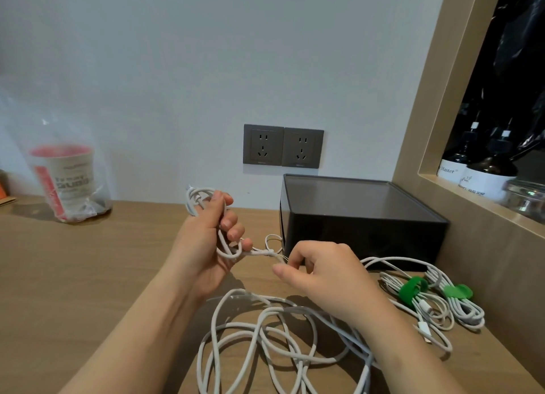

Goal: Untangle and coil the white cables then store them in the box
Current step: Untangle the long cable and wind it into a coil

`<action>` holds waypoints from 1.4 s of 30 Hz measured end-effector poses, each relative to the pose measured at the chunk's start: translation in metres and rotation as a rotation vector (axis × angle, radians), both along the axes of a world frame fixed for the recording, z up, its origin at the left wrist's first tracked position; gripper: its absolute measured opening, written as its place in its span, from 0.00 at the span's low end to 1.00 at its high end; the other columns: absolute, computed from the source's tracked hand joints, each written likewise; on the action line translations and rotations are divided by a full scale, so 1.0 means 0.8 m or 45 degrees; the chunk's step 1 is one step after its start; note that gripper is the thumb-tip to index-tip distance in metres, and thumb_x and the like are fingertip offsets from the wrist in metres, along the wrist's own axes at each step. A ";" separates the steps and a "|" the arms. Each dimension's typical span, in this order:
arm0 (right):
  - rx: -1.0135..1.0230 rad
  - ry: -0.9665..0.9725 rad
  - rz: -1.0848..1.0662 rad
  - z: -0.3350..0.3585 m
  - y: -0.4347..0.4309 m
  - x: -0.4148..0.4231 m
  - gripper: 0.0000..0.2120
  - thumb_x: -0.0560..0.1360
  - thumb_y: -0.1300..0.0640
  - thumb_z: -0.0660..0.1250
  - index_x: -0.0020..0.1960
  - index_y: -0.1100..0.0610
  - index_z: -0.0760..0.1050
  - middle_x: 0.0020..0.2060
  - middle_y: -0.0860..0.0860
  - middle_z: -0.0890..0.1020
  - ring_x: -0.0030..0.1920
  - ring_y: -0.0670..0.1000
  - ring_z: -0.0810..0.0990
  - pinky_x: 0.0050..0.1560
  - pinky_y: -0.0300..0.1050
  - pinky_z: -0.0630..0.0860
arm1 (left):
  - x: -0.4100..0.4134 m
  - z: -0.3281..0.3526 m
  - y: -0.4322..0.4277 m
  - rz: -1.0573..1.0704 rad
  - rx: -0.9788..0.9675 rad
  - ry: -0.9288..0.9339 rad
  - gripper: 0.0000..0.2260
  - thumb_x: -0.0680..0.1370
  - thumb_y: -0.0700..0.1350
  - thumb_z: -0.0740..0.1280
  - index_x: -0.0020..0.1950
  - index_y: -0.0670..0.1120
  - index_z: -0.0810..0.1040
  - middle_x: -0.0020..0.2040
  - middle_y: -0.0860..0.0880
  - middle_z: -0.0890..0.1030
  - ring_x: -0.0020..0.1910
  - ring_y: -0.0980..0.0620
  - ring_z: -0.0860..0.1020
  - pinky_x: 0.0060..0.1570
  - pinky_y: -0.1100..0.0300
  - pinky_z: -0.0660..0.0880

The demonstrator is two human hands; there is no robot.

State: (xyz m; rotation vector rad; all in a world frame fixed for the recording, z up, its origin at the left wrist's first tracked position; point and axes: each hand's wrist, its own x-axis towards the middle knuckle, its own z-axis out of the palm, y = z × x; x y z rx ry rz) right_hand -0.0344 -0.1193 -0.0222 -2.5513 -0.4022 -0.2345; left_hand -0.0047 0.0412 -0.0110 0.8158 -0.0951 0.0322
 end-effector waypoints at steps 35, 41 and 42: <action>0.445 -0.590 0.042 0.000 0.004 -0.007 0.20 0.68 0.31 0.57 0.36 0.47 0.70 0.28 0.45 0.73 0.33 0.46 0.74 0.29 0.39 0.71 | -0.011 -0.021 -0.013 -0.089 1.187 -0.333 0.30 0.64 0.78 0.54 0.44 0.55 0.75 0.28 0.58 0.73 0.26 0.59 0.68 0.30 0.62 0.65; 0.422 -0.789 -0.126 0.000 -0.001 -0.001 0.21 0.69 0.33 0.55 0.39 0.49 0.74 0.29 0.37 0.72 0.38 0.44 0.76 0.30 0.37 0.73 | -0.019 -0.020 -0.004 -0.513 1.132 -0.330 0.29 0.52 0.83 0.54 0.33 0.63 0.78 0.27 0.56 0.70 0.24 0.59 0.62 0.26 0.67 0.61; 0.430 -0.785 -0.130 0.000 -0.002 -0.001 0.21 0.69 0.34 0.55 0.40 0.50 0.74 0.29 0.37 0.72 0.38 0.44 0.76 0.30 0.36 0.73 | -0.022 -0.019 -0.001 -0.566 1.117 -0.369 0.28 0.52 0.82 0.59 0.39 0.64 0.79 0.30 0.56 0.71 0.25 0.59 0.62 0.26 0.67 0.62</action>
